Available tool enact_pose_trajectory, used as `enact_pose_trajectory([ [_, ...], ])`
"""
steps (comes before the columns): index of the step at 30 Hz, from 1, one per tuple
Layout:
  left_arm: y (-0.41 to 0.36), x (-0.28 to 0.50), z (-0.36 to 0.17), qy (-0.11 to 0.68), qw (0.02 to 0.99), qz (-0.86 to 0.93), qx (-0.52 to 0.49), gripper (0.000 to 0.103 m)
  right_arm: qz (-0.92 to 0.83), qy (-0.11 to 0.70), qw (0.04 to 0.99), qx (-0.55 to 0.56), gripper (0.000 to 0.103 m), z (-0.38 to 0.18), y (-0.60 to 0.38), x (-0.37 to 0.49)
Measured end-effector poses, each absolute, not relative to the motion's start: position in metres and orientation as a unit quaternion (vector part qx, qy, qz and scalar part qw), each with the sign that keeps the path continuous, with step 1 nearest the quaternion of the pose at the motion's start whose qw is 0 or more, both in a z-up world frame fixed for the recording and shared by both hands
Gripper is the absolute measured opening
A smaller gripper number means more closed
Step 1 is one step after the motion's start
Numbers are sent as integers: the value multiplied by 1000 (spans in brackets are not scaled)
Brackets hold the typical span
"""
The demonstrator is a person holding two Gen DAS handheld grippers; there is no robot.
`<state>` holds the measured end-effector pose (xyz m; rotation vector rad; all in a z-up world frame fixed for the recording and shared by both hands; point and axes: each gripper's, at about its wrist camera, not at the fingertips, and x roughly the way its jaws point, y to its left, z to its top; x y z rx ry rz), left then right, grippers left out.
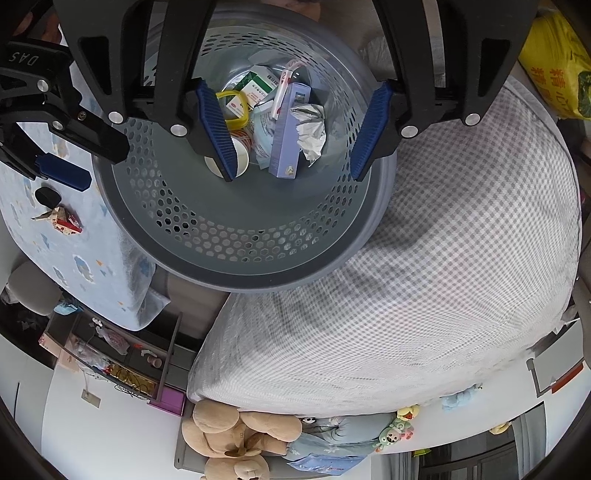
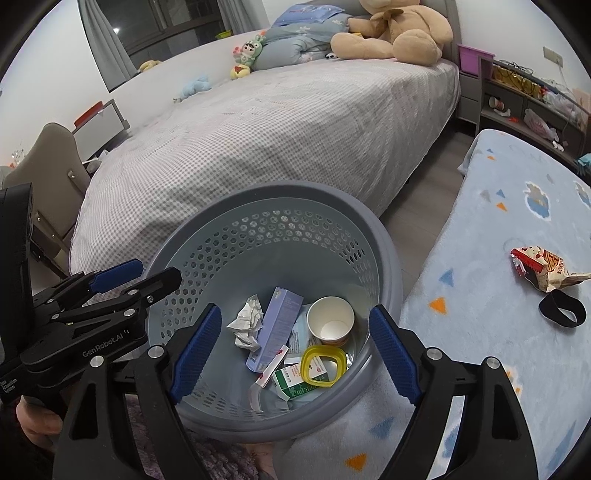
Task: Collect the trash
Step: 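Move both tools back from the wastebasket toward the table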
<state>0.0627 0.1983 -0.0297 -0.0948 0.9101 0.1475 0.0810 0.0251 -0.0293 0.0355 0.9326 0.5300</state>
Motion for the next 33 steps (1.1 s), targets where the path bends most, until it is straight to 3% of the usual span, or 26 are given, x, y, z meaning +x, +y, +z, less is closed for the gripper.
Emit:
enact_pose_trajectory([
  [6,197,64,-31,439,895,72,-44,66,247,446,860,22,84,-29,17,77],
  [33,121,70,-1,408,913,7,8,67,90,451,882,100,86,-38,-156,53],
])
